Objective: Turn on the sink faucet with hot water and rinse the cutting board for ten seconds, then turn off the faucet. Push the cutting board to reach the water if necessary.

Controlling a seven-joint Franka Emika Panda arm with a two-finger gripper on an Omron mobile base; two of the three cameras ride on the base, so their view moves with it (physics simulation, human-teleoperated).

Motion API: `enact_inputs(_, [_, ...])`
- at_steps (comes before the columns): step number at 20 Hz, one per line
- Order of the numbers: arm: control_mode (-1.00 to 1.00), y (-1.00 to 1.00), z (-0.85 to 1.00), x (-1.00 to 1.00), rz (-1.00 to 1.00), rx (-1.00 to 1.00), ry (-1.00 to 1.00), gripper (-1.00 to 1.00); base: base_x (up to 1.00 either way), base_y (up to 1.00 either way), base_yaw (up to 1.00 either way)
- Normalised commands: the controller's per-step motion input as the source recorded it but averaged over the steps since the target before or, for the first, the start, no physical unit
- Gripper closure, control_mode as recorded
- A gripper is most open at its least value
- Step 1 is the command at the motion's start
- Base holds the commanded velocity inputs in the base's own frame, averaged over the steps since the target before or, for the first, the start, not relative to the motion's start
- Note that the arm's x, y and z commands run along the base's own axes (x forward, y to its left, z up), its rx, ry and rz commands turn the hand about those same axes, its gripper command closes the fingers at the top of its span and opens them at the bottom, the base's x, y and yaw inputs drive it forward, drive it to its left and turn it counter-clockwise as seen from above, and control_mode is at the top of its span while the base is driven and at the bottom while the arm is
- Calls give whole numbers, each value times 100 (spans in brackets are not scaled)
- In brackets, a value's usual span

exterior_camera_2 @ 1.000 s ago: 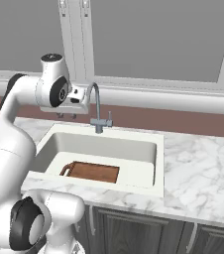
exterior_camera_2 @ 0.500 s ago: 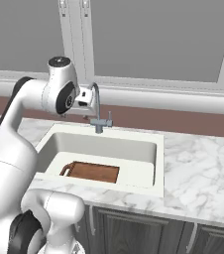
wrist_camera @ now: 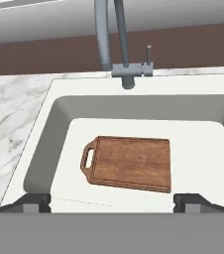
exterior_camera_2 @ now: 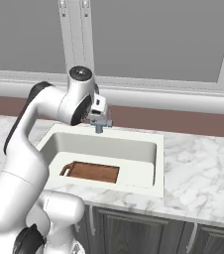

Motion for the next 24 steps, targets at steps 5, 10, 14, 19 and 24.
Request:
enact_inputs(5, [-100, -43, -2, 0, 24, 19, -1, -100, 0, 0, 0])
enact_inputs(10, [-100, -22, -7, 5, 28, 9, -6, -100, 0, 0, 0])
enact_inputs(14, [-100, -1, -18, 17, 29, 0, -19, -100, 0, 0, 0])
enact_inputs(19, [-100, -1, -23, 24, 19, 0, -22, -100, 0, 0, 0])
enact_inputs(24, [-100, 5, -36, 39, 8, 2, -17, -100, 0, 0, 0])
